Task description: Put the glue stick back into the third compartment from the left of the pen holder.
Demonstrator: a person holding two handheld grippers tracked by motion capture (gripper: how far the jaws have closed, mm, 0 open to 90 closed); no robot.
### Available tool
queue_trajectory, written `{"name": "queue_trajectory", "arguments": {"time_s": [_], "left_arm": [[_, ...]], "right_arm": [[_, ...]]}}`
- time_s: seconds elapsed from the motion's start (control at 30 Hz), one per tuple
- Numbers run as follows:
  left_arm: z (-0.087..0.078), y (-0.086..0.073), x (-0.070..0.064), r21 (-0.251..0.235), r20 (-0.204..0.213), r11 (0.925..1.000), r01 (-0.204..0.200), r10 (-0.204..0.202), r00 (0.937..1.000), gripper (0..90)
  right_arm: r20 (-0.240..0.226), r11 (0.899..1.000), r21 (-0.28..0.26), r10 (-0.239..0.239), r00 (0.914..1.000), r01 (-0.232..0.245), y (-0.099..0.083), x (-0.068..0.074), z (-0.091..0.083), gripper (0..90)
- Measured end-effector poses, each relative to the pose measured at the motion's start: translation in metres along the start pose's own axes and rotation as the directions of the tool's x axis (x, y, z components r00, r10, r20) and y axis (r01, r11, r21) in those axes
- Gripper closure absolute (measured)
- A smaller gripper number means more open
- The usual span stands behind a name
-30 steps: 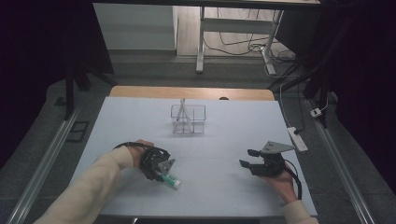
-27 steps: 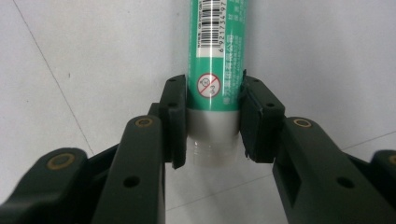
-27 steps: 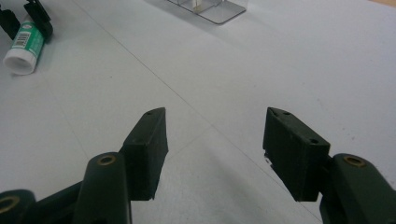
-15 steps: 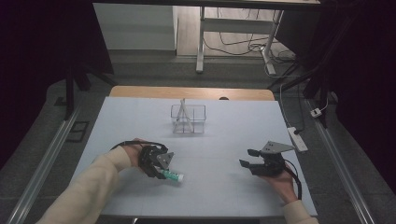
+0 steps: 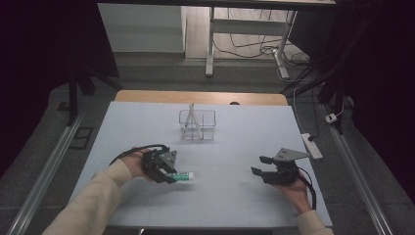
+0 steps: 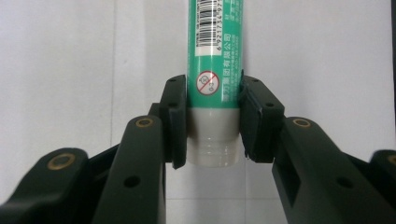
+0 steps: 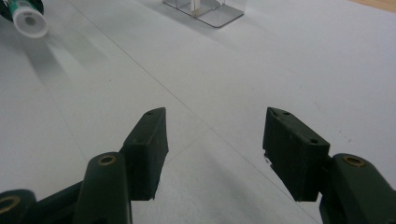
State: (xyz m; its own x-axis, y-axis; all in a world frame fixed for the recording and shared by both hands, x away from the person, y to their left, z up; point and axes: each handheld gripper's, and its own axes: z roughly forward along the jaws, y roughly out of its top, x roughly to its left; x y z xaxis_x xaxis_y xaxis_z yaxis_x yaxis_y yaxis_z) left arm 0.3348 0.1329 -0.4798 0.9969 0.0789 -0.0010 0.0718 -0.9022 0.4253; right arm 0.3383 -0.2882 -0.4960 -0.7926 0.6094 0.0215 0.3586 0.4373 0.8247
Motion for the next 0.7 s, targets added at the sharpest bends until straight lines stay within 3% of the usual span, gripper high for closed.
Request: {"name": "queue_trajectory", "arguments": {"time_s": [0.23,0.37,0.5,0.7], "left_arm": [[-0.003,0.001,-0.009,-0.091,-0.033,0.9935,0.068,-0.072,0.9969,65.1],[-0.006,0.000,-0.013,-0.127,-0.059,0.9861,0.107,-0.115,0.9916,65.0],[-0.008,0.000,-0.015,-0.159,-0.087,0.9743,0.159,-0.175,0.9807,65.0],[-0.009,0.000,-0.019,-0.197,-0.107,0.9603,0.197,-0.221,0.9693,65.0]], "right_arm": [[0.003,1.000,0.003,-0.004,1.0000,0.004,0.000,0.000,0.000,39.2],[0.002,1.000,-0.004,-0.002,1.0000,0.002,0.000,0.000,0.000,39.2],[0.008,1.000,0.002,-0.007,0.9999,0.007,0.000,0.000,0.000,39.2],[0.008,1.000,0.000,-0.009,0.9999,0.009,0.000,0.000,0.000,39.2]]}}
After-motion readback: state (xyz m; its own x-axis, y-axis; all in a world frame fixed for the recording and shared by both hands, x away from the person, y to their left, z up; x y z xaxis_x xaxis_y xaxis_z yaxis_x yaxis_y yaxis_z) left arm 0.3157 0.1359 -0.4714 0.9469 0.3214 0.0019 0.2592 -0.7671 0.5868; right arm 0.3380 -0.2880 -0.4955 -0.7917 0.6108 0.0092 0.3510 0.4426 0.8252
